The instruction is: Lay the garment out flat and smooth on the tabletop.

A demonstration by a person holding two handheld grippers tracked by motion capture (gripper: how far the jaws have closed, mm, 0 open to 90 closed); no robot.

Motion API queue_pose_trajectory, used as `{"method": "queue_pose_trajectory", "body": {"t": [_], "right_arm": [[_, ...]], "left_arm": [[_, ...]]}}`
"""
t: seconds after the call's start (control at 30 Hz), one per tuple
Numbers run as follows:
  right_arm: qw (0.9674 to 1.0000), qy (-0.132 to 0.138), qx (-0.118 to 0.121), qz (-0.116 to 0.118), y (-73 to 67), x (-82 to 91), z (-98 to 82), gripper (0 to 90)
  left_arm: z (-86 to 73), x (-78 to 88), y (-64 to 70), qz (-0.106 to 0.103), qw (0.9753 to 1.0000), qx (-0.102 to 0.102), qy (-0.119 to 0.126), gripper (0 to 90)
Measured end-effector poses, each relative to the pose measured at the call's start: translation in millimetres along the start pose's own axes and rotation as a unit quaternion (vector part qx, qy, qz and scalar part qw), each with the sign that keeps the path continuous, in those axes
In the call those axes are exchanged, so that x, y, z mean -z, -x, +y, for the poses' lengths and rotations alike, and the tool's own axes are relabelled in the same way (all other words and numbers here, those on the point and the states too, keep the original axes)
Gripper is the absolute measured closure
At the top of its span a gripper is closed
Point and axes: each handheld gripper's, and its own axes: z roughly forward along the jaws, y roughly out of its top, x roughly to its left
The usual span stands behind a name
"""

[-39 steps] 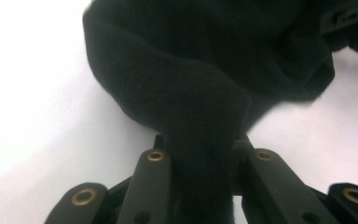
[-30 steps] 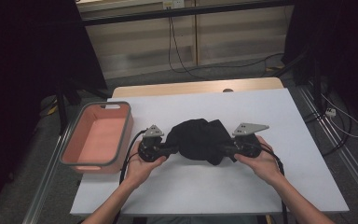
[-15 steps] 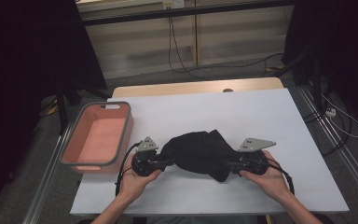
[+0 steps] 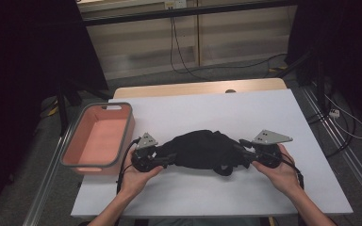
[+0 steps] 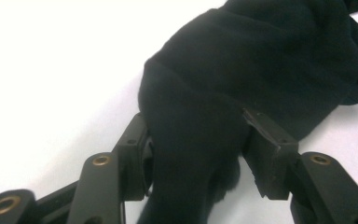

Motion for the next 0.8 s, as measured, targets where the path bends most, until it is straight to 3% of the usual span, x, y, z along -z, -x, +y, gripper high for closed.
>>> {"method": "queue_pose_trajectory", "body": {"t": [0.13,0.2,0.33,0.53,0.6,0.67,0.8], "right_arm": [[0.9999,0.014,0.003,0.000,3.1,-2.1,6.7,89.7],[0.9998,0.020,-0.004,0.009,3.9,-2.8,10.1,85.2],[0.9980,0.026,0.003,0.057,-9.8,5.4,11.9,76.9],[0.9948,-0.006,0.028,0.098,-34.7,5.4,-1.3,64.2],[0.9938,-0.024,0.038,0.102,-39.9,0.0,-3.8,56.9],[0.9936,-0.033,0.051,0.095,-43.3,-6.4,-4.6,46.0],[0.9927,-0.049,0.066,0.088,-46.0,-18.3,-6.5,37.5]], "left_arm": [[6.8,0.0,7.2,0.009,0.9996,-0.024,0.009,44.9],[9.0,1.7,11.8,0.007,0.9992,-0.037,0.014,44.4],[9.6,7.4,20.8,0.008,0.9980,-0.059,0.022,44.6],[8.8,12.9,15.8,0.016,0.9984,-0.044,0.033,43.2],[9.1,14.4,12.1,0.020,0.9985,-0.037,0.035,41.8],[8.2,13.2,9.2,0.010,0.9991,-0.031,0.029,41.8],[3.2,0.0,16.7,-0.009,0.9987,-0.050,-0.004,41.8]]}}
